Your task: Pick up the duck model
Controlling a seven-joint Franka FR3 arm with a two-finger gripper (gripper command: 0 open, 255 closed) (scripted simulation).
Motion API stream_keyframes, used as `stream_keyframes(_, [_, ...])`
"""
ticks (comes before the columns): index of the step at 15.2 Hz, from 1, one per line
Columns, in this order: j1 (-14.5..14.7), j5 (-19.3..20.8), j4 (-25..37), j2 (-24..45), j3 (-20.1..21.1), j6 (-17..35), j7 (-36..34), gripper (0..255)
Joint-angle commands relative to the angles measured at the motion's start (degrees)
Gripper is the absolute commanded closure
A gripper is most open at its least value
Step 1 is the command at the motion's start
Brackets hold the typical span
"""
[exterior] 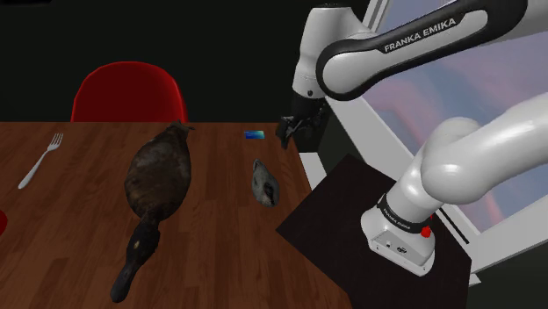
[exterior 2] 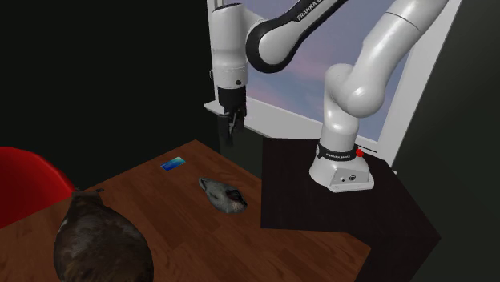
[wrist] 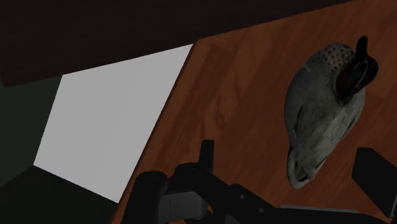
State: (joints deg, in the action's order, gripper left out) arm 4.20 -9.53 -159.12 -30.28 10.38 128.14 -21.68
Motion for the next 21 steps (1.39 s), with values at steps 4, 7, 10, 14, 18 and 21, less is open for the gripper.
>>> stream_keyframes(4, [0.0,-1.0,1.1,12.6,4.2,14.1,-6.2,0])
stream_keyframes(7, [-0.7,0.5,2.9,20.8,6.6,21.7,-10.9,0])
stream_keyframes(10, [-1.8,5.2,5.7,29.2,8.3,28.6,-17.6,0])
stream_keyframes(14, [-1.8,7.4,5.7,32.3,7.9,31.5,-19.1,0])
stream_keyframes(18, [-1.5,11.3,5.9,36.9,6.9,35.7,-21.9,0])
stream_keyframes(21, [-1.4,11.3,5.8,36.9,6.8,35.8,-21.9,255])
